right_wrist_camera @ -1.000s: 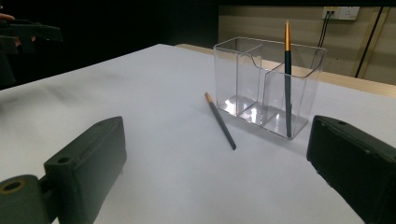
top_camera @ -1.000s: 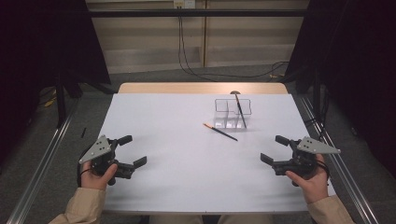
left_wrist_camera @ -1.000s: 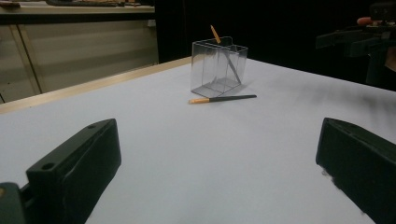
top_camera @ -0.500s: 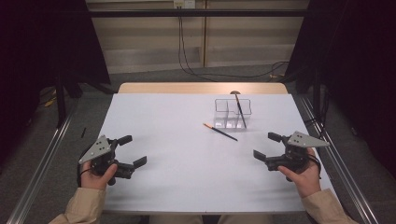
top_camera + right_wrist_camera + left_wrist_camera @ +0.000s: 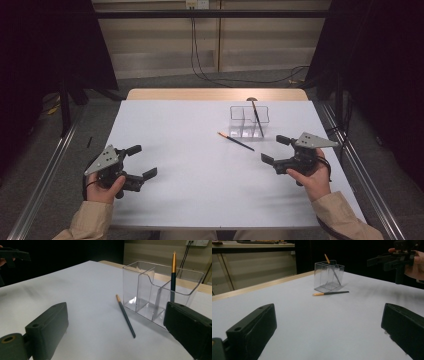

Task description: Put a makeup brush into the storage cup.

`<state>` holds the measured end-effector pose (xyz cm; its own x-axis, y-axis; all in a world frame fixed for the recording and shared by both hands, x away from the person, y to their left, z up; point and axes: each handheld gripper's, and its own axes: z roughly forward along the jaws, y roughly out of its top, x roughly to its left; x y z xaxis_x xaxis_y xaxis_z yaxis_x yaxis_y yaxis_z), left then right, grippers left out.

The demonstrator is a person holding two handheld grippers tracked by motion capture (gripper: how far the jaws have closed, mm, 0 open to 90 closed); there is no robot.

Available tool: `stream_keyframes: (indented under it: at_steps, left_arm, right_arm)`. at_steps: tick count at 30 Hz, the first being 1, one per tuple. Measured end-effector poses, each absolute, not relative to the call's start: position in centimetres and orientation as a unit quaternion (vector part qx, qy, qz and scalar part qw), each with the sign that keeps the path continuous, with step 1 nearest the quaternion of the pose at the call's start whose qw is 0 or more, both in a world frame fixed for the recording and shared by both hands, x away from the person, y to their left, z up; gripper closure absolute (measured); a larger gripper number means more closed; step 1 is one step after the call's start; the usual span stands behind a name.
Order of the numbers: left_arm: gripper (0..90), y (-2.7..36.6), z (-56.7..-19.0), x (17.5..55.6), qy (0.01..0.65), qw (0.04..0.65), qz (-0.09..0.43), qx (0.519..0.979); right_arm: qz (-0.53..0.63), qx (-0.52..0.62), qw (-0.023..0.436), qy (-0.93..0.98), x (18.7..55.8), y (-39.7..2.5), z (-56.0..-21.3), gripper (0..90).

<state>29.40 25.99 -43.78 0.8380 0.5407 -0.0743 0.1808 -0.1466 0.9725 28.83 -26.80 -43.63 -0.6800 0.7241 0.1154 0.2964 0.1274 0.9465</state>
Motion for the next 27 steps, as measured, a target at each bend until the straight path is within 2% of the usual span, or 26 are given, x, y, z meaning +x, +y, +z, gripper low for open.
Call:
stream_keyframes:
  at_steps: [27]
  left_arm:
    - [0.0, 26.1, -43.8, 29.4, 0.242, 0.606, 0.150, 0.742]
  right_arm:
    - [0.543, 0.344, 0.171, 0.747, 33.2, -23.7, -43.9, 7.2]
